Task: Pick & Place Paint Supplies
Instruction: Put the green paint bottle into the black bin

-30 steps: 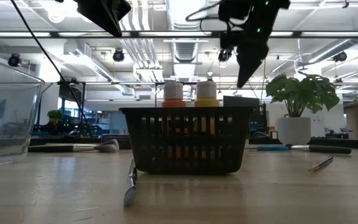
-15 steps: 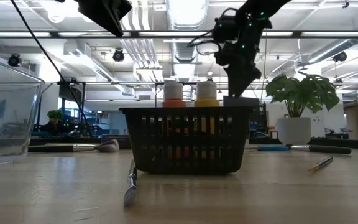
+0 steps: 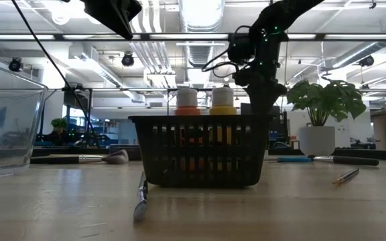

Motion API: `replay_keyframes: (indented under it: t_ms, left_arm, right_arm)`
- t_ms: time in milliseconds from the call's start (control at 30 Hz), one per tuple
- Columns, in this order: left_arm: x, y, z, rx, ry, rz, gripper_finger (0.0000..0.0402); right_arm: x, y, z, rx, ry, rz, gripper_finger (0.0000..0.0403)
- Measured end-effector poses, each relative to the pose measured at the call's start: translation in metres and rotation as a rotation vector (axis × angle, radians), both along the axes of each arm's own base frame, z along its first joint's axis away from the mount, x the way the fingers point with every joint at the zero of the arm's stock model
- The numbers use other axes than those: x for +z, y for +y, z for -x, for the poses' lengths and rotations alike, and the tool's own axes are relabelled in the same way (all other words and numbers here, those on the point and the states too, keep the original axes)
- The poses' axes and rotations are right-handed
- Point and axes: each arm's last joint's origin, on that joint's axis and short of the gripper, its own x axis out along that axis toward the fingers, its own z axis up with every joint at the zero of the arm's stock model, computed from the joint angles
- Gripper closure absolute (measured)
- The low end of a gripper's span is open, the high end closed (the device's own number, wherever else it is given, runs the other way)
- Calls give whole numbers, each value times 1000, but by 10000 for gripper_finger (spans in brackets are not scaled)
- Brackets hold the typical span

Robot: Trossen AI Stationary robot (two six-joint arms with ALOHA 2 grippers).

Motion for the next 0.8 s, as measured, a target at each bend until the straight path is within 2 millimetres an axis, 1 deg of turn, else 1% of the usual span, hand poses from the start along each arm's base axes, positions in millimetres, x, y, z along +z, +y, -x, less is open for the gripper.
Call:
replay_keyframes:
  t_ms: [133, 233, 467, 567, 800]
  left_arm:
    - [0, 0, 0, 0, 0, 0, 368]
    - [0, 0, 0, 0, 0, 0, 368]
    - [0, 0, 0, 0, 0, 0, 368]
    - [0, 0, 0, 0, 1, 0, 368]
    - [0, 0, 0, 0, 1, 0, 368]
  right_arm:
    - [-2, 0, 0, 3, 9, 0, 205]
    - [0, 0, 1, 5, -1, 13, 194]
    - [-3, 1, 1, 7, 17, 2, 121]
    - [-5, 1, 2, 9, 22, 0, 97]
    - [-12, 1, 2, 13, 19, 4, 90]
